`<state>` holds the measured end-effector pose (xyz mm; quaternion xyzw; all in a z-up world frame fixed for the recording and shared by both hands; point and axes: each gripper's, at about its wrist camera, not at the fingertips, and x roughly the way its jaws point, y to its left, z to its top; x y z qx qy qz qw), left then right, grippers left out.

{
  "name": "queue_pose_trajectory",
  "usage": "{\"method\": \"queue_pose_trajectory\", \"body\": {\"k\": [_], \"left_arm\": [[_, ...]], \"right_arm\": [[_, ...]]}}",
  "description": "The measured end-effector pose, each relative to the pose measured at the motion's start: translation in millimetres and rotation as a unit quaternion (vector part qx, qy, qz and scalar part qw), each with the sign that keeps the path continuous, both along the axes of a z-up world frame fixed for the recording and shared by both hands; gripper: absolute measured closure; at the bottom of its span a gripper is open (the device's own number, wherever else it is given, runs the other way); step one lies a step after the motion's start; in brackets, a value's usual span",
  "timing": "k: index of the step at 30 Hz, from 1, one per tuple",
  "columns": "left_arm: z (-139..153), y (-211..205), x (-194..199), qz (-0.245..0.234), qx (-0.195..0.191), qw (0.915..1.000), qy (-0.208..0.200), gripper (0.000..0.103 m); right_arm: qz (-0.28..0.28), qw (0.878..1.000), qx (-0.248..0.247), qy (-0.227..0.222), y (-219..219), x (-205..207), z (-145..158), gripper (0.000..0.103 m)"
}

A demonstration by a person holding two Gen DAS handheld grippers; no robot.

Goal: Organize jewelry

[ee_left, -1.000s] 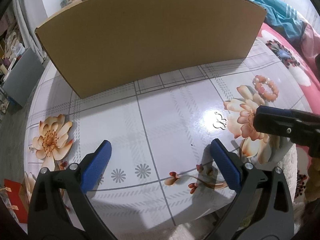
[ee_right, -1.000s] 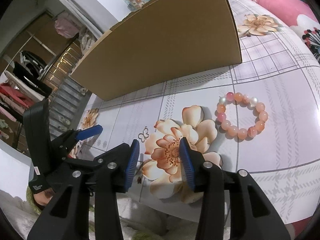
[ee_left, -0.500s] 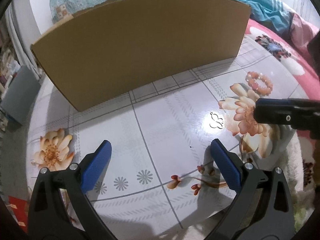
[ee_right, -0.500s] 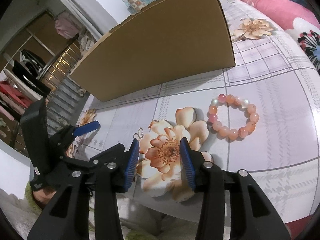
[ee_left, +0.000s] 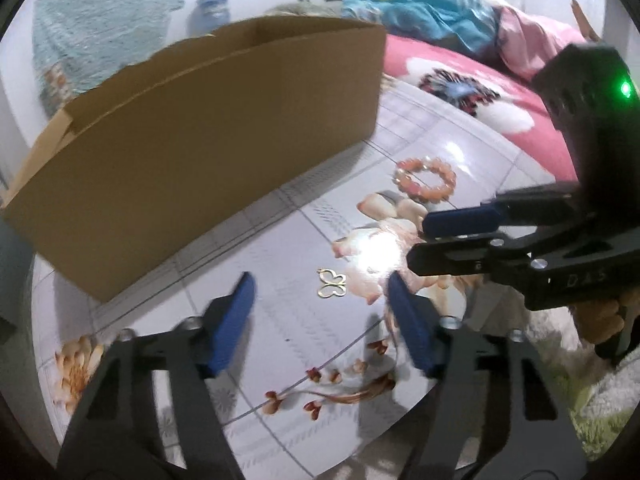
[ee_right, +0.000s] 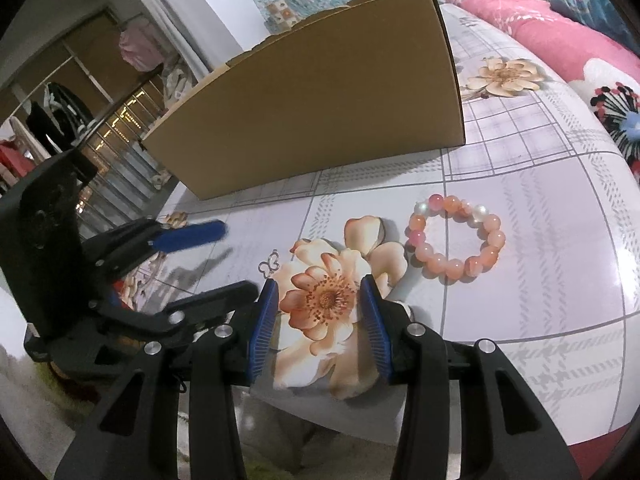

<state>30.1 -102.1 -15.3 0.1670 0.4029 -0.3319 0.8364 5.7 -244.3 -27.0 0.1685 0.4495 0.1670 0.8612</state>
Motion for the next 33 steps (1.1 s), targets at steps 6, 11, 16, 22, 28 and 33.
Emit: {"method": "queue_pose_trajectory", "body": {"k": [6, 11, 16, 22, 28, 33], "left_arm": [[-5, -10, 3, -0.027, 0.023, 0.9993, 0.012, 0.069], [-11, -16, 7, -0.04, 0.037, 0.9983, 0.024, 0.078], [-11, -20, 12, -0.046, 0.039, 0.9976, 0.034, 0.081], [-10, -24, 12, -0.052, 0.052, 0.997, 0.022, 0.092], [-8, -24, 10, -0.051, 0.054, 0.9972, 0.014, 0.103], [0, -15, 11, -0.037, 0.037, 0.9985, 0.015, 0.103]], "right_arm": [[0.001, 1.0, 0.009, -0.004, -2, 0, 0, 0.061], [0.002, 1.0, 0.013, -0.006, -3, -1, -1, 0.061], [0.001, 1.0, 0.017, -0.007, -4, -1, -1, 0.061], [0.0, 1.0, 0.022, -0.007, -7, -1, -1, 0.061], [-0.001, 1.0, 0.023, -0.007, -8, 0, 0, 0.061], [-0.001, 1.0, 0.022, -0.006, -9, 0, 2, 0.061]]}}
